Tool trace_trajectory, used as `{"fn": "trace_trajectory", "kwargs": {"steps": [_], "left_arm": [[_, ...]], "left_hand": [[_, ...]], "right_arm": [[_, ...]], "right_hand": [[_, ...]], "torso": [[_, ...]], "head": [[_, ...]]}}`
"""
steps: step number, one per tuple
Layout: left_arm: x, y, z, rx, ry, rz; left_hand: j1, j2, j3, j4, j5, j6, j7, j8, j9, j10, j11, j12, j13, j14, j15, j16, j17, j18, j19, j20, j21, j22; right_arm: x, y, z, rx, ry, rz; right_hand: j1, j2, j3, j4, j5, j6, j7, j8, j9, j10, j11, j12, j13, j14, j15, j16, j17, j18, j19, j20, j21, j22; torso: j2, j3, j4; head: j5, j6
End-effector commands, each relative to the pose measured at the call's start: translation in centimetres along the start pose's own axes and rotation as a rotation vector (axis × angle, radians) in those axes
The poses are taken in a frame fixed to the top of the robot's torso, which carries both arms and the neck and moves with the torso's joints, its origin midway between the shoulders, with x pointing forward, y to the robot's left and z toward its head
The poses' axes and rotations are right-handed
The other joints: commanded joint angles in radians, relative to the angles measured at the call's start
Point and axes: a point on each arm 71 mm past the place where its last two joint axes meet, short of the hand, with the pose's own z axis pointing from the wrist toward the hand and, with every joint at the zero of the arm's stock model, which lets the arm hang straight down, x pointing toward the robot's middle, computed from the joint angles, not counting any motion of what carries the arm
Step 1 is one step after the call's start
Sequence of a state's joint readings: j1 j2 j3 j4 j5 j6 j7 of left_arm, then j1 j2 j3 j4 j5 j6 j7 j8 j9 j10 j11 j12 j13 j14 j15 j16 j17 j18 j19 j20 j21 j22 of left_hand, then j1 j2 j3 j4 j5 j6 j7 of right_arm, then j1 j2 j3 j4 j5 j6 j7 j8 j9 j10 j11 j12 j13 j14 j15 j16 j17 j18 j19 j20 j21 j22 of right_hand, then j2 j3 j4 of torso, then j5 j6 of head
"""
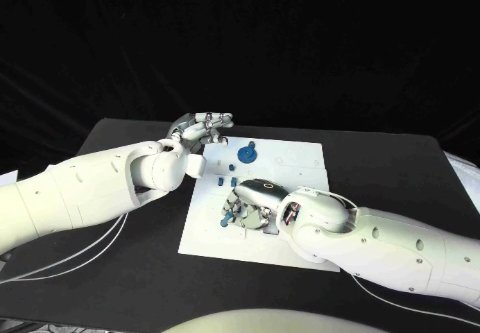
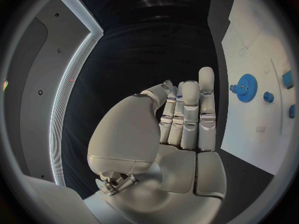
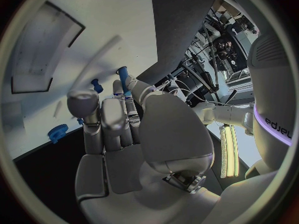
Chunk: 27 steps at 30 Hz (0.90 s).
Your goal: Assemble the parts on the task board
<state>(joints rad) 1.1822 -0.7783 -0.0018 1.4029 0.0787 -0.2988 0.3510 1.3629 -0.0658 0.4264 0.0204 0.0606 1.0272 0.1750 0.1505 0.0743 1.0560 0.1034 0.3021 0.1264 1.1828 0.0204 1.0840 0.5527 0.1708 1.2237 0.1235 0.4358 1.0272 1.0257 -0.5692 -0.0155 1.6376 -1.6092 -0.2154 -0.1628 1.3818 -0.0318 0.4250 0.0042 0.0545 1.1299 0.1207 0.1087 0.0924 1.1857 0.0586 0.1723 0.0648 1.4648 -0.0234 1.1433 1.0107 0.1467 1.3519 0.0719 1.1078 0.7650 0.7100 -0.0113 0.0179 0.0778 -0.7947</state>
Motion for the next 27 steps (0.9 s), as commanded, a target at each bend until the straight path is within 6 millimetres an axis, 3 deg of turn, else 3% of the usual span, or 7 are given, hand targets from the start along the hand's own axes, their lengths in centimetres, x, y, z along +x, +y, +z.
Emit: {"fn": "trace_trajectory", "kwargs": {"steps": [1, 16, 23, 27], "left_arm": [[0.2, -0.1, 0.0, 0.007, 0.022, -0.003], [0.2, -0.1, 0.0, 0.006, 0.022, -0.003], [0.3, -0.1, 0.0, 0.005, 0.022, -0.003], [0.3, 0.0, 0.0, 0.004, 0.023, -0.003]], "left_hand": [[0.002, 0.004, -0.005, -0.002, 0.004, -0.009, 0.0, 0.005, 0.0, -0.006, 0.001, 0.005, 0.001, -0.003, 0.002, 0.001, -0.001, 0.01, 0.006, -0.002, -0.004, -0.001], [0.003, 0.006, -0.006, -0.003, 0.004, -0.01, -0.001, 0.007, 0.0, -0.009, 0.001, 0.008, 0.002, -0.006, 0.002, 0.0, -0.005, 0.01, 0.006, -0.002, -0.005, -0.002], [0.003, 0.006, -0.006, -0.003, 0.004, -0.01, -0.001, 0.007, 0.0, -0.009, 0.001, 0.008, 0.002, -0.006, 0.002, 0.0, -0.005, 0.01, 0.006, -0.002, -0.005, -0.002], [0.003, 0.006, -0.006, -0.003, 0.004, -0.01, -0.001, 0.007, 0.0, -0.009, 0.001, 0.008, 0.002, -0.006, 0.002, 0.0, -0.005, 0.01, 0.006, -0.002, -0.005, -0.002]], "right_arm": [[0.1, 0.1, 0.1, 0.0, 0.008, -0.045], [0.6, 0.7, 0.4, 0.01, 0.055, -0.119], [0.8, 1.2, 0.6, 0.002, 0.05, -0.124], [0.6, 1.4, 0.6, -0.002, 0.014, -0.116]], "right_hand": [[-0.008, -0.003, 0.006, 0.0, 0.004, 0.008, 0.003, 0.004, 0.014, 0.004, 0.001, -0.005, -0.001, 0.028, -0.005, 0.007, 0.001, -0.01, 0.003, 0.001, 0.006, 0.001], [-0.011, -0.01, 0.007, -0.003, 0.002, 0.008, 0.004, 0.003, 0.015, 0.005, 0.001, -0.01, 0.0, 0.028, -0.004, 0.007, -0.001, -0.01, 0.002, 0.002, 0.005, -0.001], [-0.071, -0.068, -0.026, 0.011, 0.016, -0.068, 0.034, -0.044, -0.002, -0.056, 0.028, -0.056, -0.002, 0.023, 0.017, 0.005, -0.008, -0.008, -0.011, 0.016, -0.007, -0.023], [-0.089, -0.098, -0.072, 0.014, 0.016, -0.162, 0.044, -0.049, -0.023, -0.122, 0.043, -0.07, -0.001, 0.013, 0.028, -0.008, -0.028, 0.003, -0.039, 0.027, -0.046, -0.085]], "torso": [[0.0, -0.0008, -0.0002], [0.0, -0.0006, 0.0005], [-0.001, -0.0011, 0.0001], [0.0, 0.0, -0.0003]], "head": [[-0.002, -0.002], [-0.003, -0.002], [-0.002, -0.001], [-0.002, 0.0]]}}
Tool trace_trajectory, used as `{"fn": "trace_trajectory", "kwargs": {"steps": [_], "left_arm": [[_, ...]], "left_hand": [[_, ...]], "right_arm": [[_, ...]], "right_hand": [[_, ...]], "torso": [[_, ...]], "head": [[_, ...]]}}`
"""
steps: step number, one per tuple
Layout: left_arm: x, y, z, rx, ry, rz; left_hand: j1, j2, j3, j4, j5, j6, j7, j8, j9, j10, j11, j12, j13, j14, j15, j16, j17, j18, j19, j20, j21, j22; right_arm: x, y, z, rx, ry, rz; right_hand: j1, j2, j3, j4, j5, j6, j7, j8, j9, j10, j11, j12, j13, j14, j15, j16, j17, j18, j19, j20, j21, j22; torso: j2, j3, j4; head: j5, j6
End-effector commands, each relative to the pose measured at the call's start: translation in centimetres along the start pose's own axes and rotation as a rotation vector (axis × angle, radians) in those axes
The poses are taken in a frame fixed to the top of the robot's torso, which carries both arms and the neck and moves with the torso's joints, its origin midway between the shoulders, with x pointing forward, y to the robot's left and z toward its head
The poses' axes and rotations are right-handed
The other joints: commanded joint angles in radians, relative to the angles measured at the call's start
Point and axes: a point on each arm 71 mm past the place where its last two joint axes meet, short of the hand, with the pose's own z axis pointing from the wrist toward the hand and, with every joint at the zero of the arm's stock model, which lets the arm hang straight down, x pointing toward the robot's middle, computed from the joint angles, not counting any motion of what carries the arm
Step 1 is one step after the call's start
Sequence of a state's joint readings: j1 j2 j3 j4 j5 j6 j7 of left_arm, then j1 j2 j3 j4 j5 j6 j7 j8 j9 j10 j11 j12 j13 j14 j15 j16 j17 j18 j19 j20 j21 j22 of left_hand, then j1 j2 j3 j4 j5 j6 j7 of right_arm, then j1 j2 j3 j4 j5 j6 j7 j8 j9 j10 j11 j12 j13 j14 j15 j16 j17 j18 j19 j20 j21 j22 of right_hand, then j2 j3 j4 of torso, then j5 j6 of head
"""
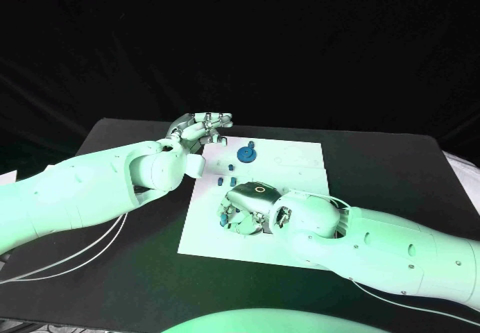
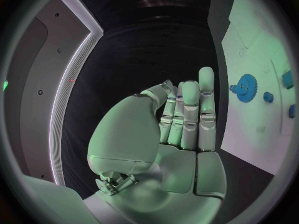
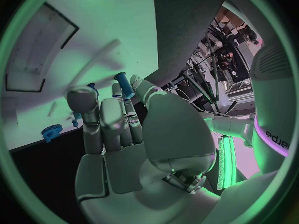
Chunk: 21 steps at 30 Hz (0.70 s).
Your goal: Assemble the parts on the task board
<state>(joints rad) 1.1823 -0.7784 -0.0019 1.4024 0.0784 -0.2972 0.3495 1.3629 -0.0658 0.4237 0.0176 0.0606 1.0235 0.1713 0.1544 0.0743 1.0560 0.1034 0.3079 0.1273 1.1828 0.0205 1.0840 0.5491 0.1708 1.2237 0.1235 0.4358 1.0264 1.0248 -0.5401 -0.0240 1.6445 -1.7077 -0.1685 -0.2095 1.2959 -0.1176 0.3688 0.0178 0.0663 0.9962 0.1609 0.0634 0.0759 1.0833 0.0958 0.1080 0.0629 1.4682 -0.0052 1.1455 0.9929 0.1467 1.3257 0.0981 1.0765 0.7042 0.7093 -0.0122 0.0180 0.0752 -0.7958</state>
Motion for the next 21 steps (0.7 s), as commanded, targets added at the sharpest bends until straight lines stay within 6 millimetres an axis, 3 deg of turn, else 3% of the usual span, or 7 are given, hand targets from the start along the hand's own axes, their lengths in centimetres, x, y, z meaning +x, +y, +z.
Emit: {"fn": "trace_trajectory", "kwargs": {"steps": [1, 4, 10, 17, 20, 21], "left_arm": [[0.3, -0.1, 0.0, 0.006, 0.022, -0.003], [0.3, -0.1, 0.0, 0.006, 0.022, -0.003], [0.3, -0.1, 0.0, 0.004, 0.023, -0.004], [0.1, -0.1, 0.0, 0.003, 0.021, -0.003], [0.0, -0.1, -0.1, 0.003, 0.02, -0.003], [0.0, -0.1, -0.1, 0.003, 0.019, -0.003]], "left_hand": [[0.003, 0.006, -0.003, 0.0, 0.004, -0.007, 0.003, 0.003, 0.0, -0.009, 0.001, 0.002, 0.001, -0.006, 0.002, 0.0, -0.001, 0.01, 0.006, -0.002, -0.005, -0.001], [0.003, 0.006, -0.003, 0.0, 0.004, -0.007, 0.003, 0.003, 0.0, -0.009, 0.001, 0.002, 0.001, -0.006, 0.002, 0.0, -0.001, 0.01, 0.006, -0.002, -0.005, -0.001], [0.003, 0.006, -0.003, 0.0, 0.004, -0.007, 0.003, 0.003, 0.0, -0.009, 0.001, 0.002, 0.001, -0.006, 0.002, 0.0, -0.001, 0.01, 0.006, -0.002, -0.005, -0.001], [0.002, 0.006, -0.004, 0.0, 0.004, -0.007, 0.003, 0.004, 0.0, -0.011, 0.001, 0.004, 0.001, -0.007, 0.003, 0.0, -0.002, 0.01, 0.006, -0.002, -0.006, -0.002], [0.002, 0.006, -0.004, 0.0, 0.004, -0.007, 0.003, 0.004, 0.0, -0.011, 0.001, 0.004, 0.001, -0.007, 0.003, 0.0, -0.002, 0.01, 0.006, -0.002, -0.006, -0.002], [0.002, 0.006, -0.004, 0.0, 0.004, -0.007, 0.003, 0.004, 0.0, -0.011, 0.001, 0.004, 0.001, -0.007, 0.003, 0.0, -0.002, 0.01, 0.006, -0.002, -0.006, -0.002]], "right_arm": [[-0.2, 0.1, 0.0, 0.008, -0.031, -0.016], [-0.4, 0.1, 0.0, 0.013, -0.064, -0.008], [-0.8, -0.1, -0.5, 0.018, -0.137, 0.041], [-1.8, -0.4, -2.6, 0.016, -0.211, 0.151], [-2.4, -1.4, -4.3, 0.058, -0.205, 0.196], [-2.8, -2.3, -5.3, 0.1, -0.177, 0.212]], "right_hand": [[-0.006, -0.017, -0.028, 0.0, 0.009, -0.039, 0.007, -0.003, -0.008, -0.035, 0.008, -0.008, 0.001, 0.005, 0.012, -0.017, -0.019, 0.007, -0.02, 0.001, -0.027, -0.041], [-0.004, -0.02, -0.066, -0.001, 0.051, -0.051, 0.01, 0.001, -0.007, -0.078, 0.014, -0.006, 0.003, -0.011, 0.018, -0.04, -0.05, 0.013, -0.041, 0.007, -0.054, -0.08], [0.011, -0.002, -0.098, -0.002, 0.086, -0.034, 0.013, 0.008, -0.002, -0.085, 0.015, 0.021, 0.007, -0.021, 0.02, -0.052, -0.071, 0.017, -0.051, 0.01, -0.07, -0.102], [0.03, 0.014, -0.102, -0.007, 0.095, -0.017, 0.017, 0.01, 0.0, -0.073, 0.016, 0.047, 0.008, -0.024, 0.02, -0.06, -0.085, 0.018, -0.052, 0.011, -0.075, -0.11], [0.029, 0.02, -0.105, -0.005, 0.096, -0.008, 0.015, 0.011, 0.001, -0.038, 0.011, 0.073, 0.012, -0.016, 0.016, -0.049, -0.075, 0.015, -0.041, 0.012, -0.063, -0.091], [0.027, 0.025, -0.106, -0.001, 0.097, 0.004, 0.009, 0.014, 0.003, 0.038, -0.004, 0.117, 0.028, -0.004, 0.007, -0.023, -0.044, 0.007, -0.02, 0.009, -0.028, -0.036]], "torso": [[0.0, 0.0009, -0.0004], [0.0, 0.0003, -0.0006], [0.001, 0.0016, -0.0003], [-0.001, 0.0017, -0.0013], [-0.002, -0.0002, -0.002], [-0.003, -0.0004, -0.003]], "head": [[0.001, 0.001], [-0.001, 0.002], [-0.002, 0.001], [-0.006, 0.004], [-0.012, 0.007], [-0.016, 0.01]]}}
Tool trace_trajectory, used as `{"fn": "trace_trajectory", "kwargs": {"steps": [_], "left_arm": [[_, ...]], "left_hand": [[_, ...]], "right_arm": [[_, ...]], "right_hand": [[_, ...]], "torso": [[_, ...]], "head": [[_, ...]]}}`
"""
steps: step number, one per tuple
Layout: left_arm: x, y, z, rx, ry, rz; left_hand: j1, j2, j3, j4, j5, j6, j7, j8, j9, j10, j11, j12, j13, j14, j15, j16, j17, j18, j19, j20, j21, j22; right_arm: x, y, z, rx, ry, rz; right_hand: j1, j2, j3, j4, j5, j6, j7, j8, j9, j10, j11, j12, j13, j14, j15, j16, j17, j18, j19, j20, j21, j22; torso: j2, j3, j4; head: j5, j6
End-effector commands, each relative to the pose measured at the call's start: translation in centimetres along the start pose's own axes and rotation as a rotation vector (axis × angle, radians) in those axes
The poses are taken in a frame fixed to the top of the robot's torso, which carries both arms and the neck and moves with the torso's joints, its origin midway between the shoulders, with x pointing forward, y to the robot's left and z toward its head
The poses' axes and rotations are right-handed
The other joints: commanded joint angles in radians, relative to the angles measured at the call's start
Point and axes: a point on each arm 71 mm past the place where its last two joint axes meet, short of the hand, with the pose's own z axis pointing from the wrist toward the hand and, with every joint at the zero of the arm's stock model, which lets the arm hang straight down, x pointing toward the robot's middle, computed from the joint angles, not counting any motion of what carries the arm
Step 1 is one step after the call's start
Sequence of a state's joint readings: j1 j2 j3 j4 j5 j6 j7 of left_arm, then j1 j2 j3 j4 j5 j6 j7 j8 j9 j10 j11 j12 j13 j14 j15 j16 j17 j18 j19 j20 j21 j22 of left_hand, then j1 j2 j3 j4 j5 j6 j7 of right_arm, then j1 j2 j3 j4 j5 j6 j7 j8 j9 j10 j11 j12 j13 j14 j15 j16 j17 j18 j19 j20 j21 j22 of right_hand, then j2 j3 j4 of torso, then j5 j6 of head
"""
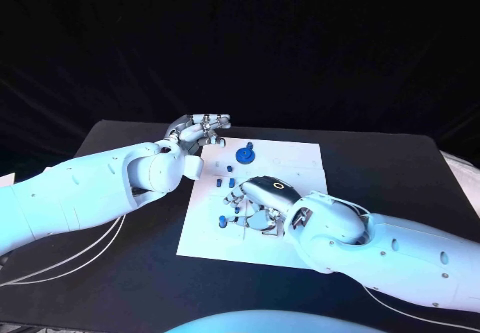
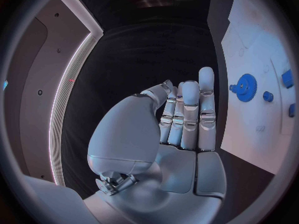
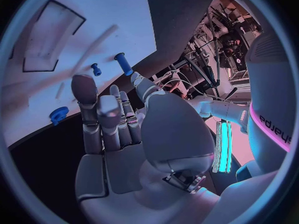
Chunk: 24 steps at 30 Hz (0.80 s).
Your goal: Assemble the parts on the task board
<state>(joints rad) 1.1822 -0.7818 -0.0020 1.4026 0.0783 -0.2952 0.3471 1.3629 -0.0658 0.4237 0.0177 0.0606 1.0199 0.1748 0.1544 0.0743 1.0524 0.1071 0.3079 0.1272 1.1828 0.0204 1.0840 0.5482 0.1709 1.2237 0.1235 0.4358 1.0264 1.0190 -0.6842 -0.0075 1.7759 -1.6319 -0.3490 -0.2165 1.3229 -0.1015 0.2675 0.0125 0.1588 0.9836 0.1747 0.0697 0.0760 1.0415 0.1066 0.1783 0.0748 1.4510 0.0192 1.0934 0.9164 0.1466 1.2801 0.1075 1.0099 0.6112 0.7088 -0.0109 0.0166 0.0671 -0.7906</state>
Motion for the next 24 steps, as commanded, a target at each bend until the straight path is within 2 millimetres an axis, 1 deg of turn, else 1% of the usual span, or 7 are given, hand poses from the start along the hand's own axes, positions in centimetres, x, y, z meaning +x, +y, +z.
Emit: {"fn": "trace_trajectory", "kwargs": {"steps": [1, 5, 8, 10, 13, 14, 24], "left_arm": [[0.1, -0.1, 0.0, 0.005, 0.019, -0.002], [-0.2, -0.1, -0.1, 0.005, 0.013, 0.0], [-0.3, -0.2, -0.2, 0.005, 0.01, 0.001], [-0.4, -0.2, -0.3, 0.005, 0.009, 0.001], [-0.4, -0.2, -0.3, 0.005, 0.01, 0.001], [-0.4, -0.2, -0.3, 0.004, 0.011, 0.0], [-0.2, 0.1, -0.3, -0.003, 0.017, -0.001]], "left_hand": [[0.002, 0.006, -0.004, 0.0, 0.004, -0.004, 0.0, 0.004, 0.0, -0.008, -0.002, 0.004, 0.002, -0.007, 0.003, 0.0, -0.001, 0.01, 0.006, -0.002, -0.006, -0.002], [0.002, 0.006, -0.004, 0.0, 0.004, -0.004, 0.0, 0.004, 0.0, -0.008, -0.002, 0.004, 0.002, -0.007, 0.003, 0.0, -0.001, 0.01, 0.006, -0.002, -0.006, -0.002], [0.002, 0.006, -0.004, 0.0, 0.004, -0.004, 0.0, 0.004, 0.0, -0.008, -0.002, 0.004, 0.002, -0.007, 0.003, 0.0, -0.001, 0.01, 0.006, -0.002, -0.006, -0.002], [0.002, 0.006, -0.004, 0.0, 0.004, -0.004, 0.0, 0.004, 0.0, -0.008, -0.002, 0.004, 0.002, -0.007, 0.003, 0.0, -0.001, 0.01, 0.006, -0.002, -0.006, -0.002], [0.002, 0.006, -0.004, 0.0, 0.004, -0.004, 0.0, 0.004, 0.0, -0.008, -0.002, 0.004, 0.002, -0.007, 0.003, 0.0, -0.001, 0.01, 0.006, -0.002, -0.006, -0.002], [0.002, 0.006, -0.004, 0.0, 0.004, -0.004, 0.0, 0.004, 0.0, -0.008, -0.002, 0.004, 0.002, -0.007, 0.003, 0.0, -0.001, 0.01, 0.006, -0.002, -0.006, -0.002], [0.0, 0.005, -0.008, -0.001, 0.004, -0.012, 0.003, 0.005, -0.001, -0.016, 0.0, 0.01, 0.002, -0.01, 0.004, 0.0, -0.003, 0.01, 0.006, -0.001, -0.009, -0.003]], "right_arm": [[-1.5, -1.5, -1.6, 0.1, 0.009, 0.1], [-3.1, -3.7, -4.0, 0.219, 0.046, 0.128], [-4.1, -5.2, -6.1, 0.306, 0.054, 0.136], [-4.4, -6.1, -7.1, 0.355, 0.057, 0.135], [-4.6, -7.2, -8.4, 0.42, 0.064, 0.13], [-4.6, -7.6, -8.7, 0.438, 0.064, 0.128], [-3.2, -9.3, -9.9, 0.56, 0.115, 0.13]], "right_hand": [[-0.002, 0.009, -0.008, 0.007, 0.005, 0.028, -0.016, 0.013, 0.005, 0.147, -0.031, 0.086, 0.034, 0.03, -0.028, 0.078, 0.094, -0.004, 0.053, -0.008, 0.086, 0.13], [-0.036, -0.004, -0.041, 0.033, 0.005, 0.045, -0.038, 0.021, 0.007, 0.24, -0.058, 0.17, 0.089, 0.047, -0.051, 0.13, 0.156, -0.023, 0.094, -0.031, 0.162, 0.243], [-0.074, -0.013, -0.081, 0.066, 0.05, 0.052, -0.052, 0.034, 0.011, 0.289, -0.073, 0.268, 0.166, 0.061, -0.064, 0.167, 0.196, -0.039, 0.127, -0.045, 0.227, 0.341], [-0.083, -0.013, -0.113, 0.087, 0.098, 0.054, -0.062, 0.049, 0.015, 0.271, -0.083, 0.388, 0.283, 0.069, -0.068, 0.208, 0.242, -0.046, 0.138, -0.055, 0.26, 0.388], [-0.093, 0.002, -0.146, 0.121, 0.128, 0.053, -0.06, 0.07, 0.02, 0.267, -0.084, 0.629, 0.552, 0.073, -0.073, 0.253, 0.299, -0.053, 0.142, -0.054, 0.283, 0.423], [-0.088, -0.003, -0.169, 0.134, 0.149, 0.048, -0.062, 0.082, 0.023, 0.249, -0.089, 0.709, 0.64, 0.073, -0.071, 0.264, 0.31, -0.052, 0.14, -0.056, 0.29, 0.431], [-0.1, 0.029, -0.236, 0.219, 0.201, 0.03, -0.064, 0.131, 0.035, 0.191, -0.08, 0.796, 0.755, 0.065, -0.069, 0.267, 0.305, -0.05, 0.128, -0.052, 0.295, 0.432]], "torso": [[-0.002, -0.0011, -0.0031], [-0.008, -0.0008, -0.0128], [-0.01, 0.0001, -0.0218], [-0.012, 0.002, -0.0283], [-0.016, 0.0039, -0.0343], [-0.016, 0.0044, -0.0359], [-0.021, 0.0043, -0.0345]], "head": [[-0.013, 0.006], [-0.022, 0.006], [-0.032, 0.008], [-0.036, 0.01], [-0.045, 0.012], [-0.048, 0.012], [-0.056, 0.011]]}}
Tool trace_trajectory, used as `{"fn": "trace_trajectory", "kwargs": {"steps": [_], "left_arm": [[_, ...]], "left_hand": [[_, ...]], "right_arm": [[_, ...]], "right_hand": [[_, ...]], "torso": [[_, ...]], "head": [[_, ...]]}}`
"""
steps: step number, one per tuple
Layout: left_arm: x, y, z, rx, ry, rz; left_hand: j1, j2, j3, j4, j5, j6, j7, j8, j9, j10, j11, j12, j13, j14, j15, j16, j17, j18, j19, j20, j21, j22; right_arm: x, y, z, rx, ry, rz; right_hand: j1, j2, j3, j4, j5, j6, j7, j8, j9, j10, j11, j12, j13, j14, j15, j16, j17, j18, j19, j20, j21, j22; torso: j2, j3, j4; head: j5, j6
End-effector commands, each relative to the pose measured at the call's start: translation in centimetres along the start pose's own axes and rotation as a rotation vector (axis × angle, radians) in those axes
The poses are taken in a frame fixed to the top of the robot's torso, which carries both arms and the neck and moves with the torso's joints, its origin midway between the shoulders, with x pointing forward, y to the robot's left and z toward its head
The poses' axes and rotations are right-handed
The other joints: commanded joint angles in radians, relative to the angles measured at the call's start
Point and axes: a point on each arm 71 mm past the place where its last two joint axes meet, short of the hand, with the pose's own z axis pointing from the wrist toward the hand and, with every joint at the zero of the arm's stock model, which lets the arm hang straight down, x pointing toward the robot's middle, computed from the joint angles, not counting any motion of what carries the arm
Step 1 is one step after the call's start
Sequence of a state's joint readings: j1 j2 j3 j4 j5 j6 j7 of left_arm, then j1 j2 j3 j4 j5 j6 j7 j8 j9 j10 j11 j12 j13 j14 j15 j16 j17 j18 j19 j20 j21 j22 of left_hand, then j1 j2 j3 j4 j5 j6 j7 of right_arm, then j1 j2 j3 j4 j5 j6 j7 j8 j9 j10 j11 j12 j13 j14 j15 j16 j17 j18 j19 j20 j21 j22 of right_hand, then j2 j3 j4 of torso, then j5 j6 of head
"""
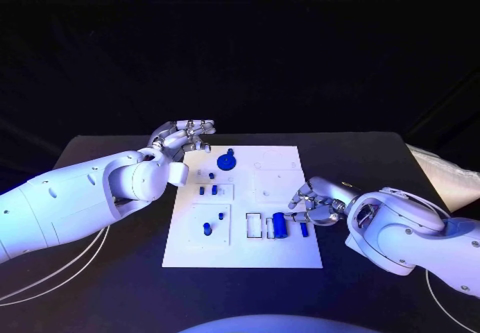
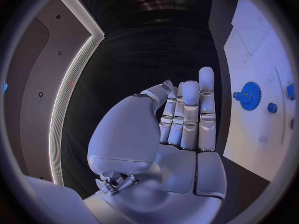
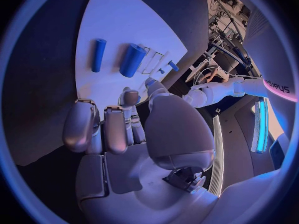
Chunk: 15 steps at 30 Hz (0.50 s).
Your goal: Assemble the parts on the task board
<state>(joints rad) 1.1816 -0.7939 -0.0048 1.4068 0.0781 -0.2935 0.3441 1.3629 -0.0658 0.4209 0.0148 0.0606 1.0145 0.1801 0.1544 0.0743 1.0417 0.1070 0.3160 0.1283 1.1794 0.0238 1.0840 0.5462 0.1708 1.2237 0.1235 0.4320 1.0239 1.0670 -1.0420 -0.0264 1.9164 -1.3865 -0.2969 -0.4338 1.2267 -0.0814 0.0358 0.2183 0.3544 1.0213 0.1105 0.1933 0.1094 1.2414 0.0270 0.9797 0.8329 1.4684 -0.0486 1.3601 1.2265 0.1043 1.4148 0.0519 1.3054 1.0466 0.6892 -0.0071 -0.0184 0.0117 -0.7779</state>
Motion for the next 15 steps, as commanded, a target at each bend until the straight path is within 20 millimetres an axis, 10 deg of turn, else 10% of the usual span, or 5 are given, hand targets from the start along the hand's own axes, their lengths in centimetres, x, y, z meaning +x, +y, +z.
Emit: {"fn": "trace_trajectory", "kwargs": {"steps": [1, 15], "left_arm": [[0.3, 0.0, 0.0, 0.002, 0.022, -0.004], [0.2, 0.1, -0.1, -0.001, 0.021, -0.003]], "left_hand": [[0.0, 0.005, -0.005, 0.002, 0.004, -0.006, -0.002, 0.005, -0.001, -0.005, 0.0, 0.002, 0.001, -0.007, 0.0, 0.0, -0.001, 0.01, 0.006, -0.001, -0.005, -0.001], [-0.001, 0.005, -0.007, 0.003, 0.004, -0.009, -0.001, 0.005, -0.002, -0.008, 0.001, 0.004, 0.002, -0.007, 0.001, 0.0, -0.001, 0.01, 0.006, -0.001, -0.006, -0.001]], "right_arm": [[0.7, -0.5, 0.1, 0.073, 0.044, 0.002], [2.7, 0.0, 1.2, 0.116, 0.075, -0.029]], "right_hand": [[-0.005, 0.011, -0.007, 0.018, 0.006, -0.009, 0.0, 0.009, 0.002, -0.011, -0.001, -0.006, -0.003, 0.048, -0.001, 0.0, -0.006, -0.008, -0.007, 0.004, -0.001, -0.004], [-0.003, 0.013, -0.055, 0.064, 0.001, -0.028, 0.001, 0.034, 0.007, -0.021, 0.0, 0.006, 0.026, 0.045, -0.001, -0.005, -0.016, -0.006, -0.013, 0.005, -0.004, -0.01]], "torso": [[-0.001, 0.0001, -0.0001], [-0.001, -0.0011, -0.0016]], "head": [[0.001, -0.002], [0.009, -0.005]]}}
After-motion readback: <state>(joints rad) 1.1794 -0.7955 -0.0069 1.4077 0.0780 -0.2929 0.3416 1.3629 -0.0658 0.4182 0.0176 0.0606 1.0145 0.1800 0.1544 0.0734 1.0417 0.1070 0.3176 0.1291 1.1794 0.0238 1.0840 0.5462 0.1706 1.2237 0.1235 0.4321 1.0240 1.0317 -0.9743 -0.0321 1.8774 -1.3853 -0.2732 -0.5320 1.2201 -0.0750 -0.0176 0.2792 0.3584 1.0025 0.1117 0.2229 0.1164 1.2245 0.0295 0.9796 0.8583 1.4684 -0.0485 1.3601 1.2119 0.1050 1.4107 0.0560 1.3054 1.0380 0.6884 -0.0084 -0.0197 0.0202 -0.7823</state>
